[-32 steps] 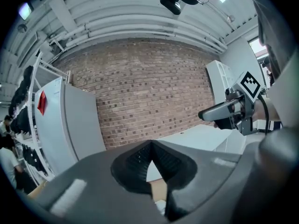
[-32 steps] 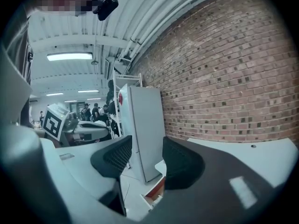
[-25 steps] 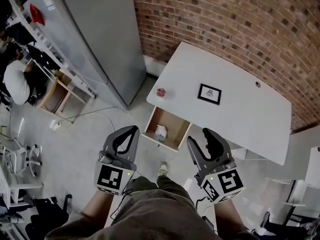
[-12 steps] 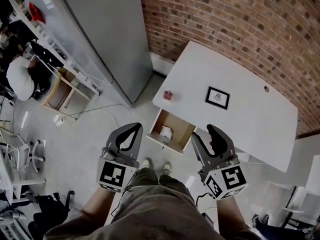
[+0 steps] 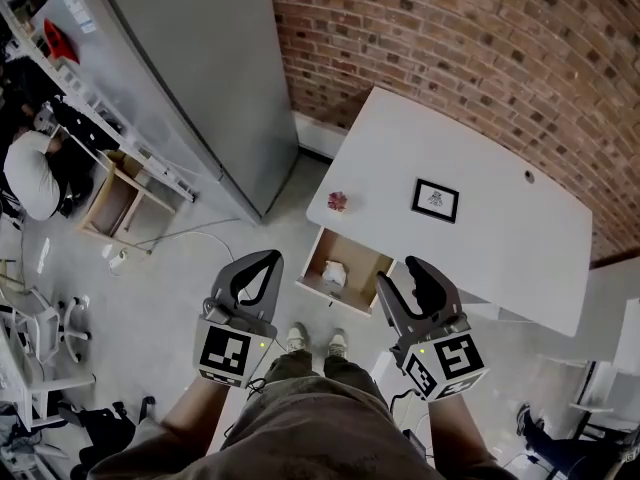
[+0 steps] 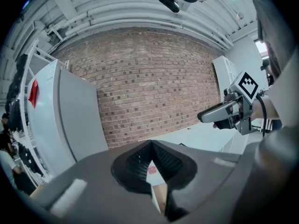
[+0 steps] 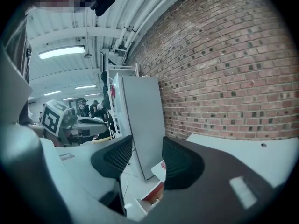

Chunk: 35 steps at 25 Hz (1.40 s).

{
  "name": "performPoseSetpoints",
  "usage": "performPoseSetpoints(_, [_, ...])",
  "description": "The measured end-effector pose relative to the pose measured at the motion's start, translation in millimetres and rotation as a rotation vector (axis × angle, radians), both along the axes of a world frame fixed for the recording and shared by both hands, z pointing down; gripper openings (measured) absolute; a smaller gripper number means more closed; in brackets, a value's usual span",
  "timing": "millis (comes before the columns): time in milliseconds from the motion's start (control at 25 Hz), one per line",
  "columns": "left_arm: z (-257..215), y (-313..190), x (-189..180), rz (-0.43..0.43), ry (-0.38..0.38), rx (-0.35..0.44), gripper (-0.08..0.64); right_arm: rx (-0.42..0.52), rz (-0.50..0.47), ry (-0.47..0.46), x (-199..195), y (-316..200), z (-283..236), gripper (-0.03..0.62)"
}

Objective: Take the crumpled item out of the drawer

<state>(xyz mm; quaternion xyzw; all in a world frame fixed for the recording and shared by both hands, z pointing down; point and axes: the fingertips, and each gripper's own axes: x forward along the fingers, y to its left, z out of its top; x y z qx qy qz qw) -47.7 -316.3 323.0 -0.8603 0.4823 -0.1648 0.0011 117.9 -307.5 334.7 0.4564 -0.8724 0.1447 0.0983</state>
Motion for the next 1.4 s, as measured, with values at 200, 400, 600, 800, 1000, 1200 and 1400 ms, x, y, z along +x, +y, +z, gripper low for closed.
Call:
performPoseSetpoints(200, [29.3, -10.5, -13.5, -0.009, -0.011, -0.051, 0.000, -0.044, -0.019, 0.052, -11.7, -2.3, 25.1, 0.229])
performPoseSetpoints(400, [61.3, -23.1, -29.9, -0.014, -0.026, -0.101, 0.000, -0.123, -0.035, 0.084, -30.7, -8.7, 65.7, 0.227])
performPoseSetpoints(600, [110.6, -33.8, -45.4, -0.031, -0.048, -0.169, 0.000, -0.214, -0.040, 0.116, -41.0, -18.1, 125.2, 0.227])
performPoseSetpoints(800, [156.2, -48.1, -61.5, -0.067, -0.038, -0.237, 0.000, -0.287, -0.039, 0.151, -48.0, -25.3, 178.6, 0.225])
performPoseSetpoints(1000, [202.8, -59.0, -65.4, -0.071, -0.006, -0.296, 0.000, -0.343, -0.040, 0.168, -54.8, -30.0, 231.3, 0.224])
performPoseSetpoints(1200, [259.9, -65.4, -64.3, -0.066, 0.008, -0.355, 0.000, -0.391, -0.063, 0.192, -63.8, -35.2, 289.7, 0.224])
performPoseSetpoints(1400, [313.3, -65.7, -59.1, -0.049, -0.006, -0.387, 0.000, -0.449, -0.051, 0.189, -62.4, -41.8, 355.6, 0.222])
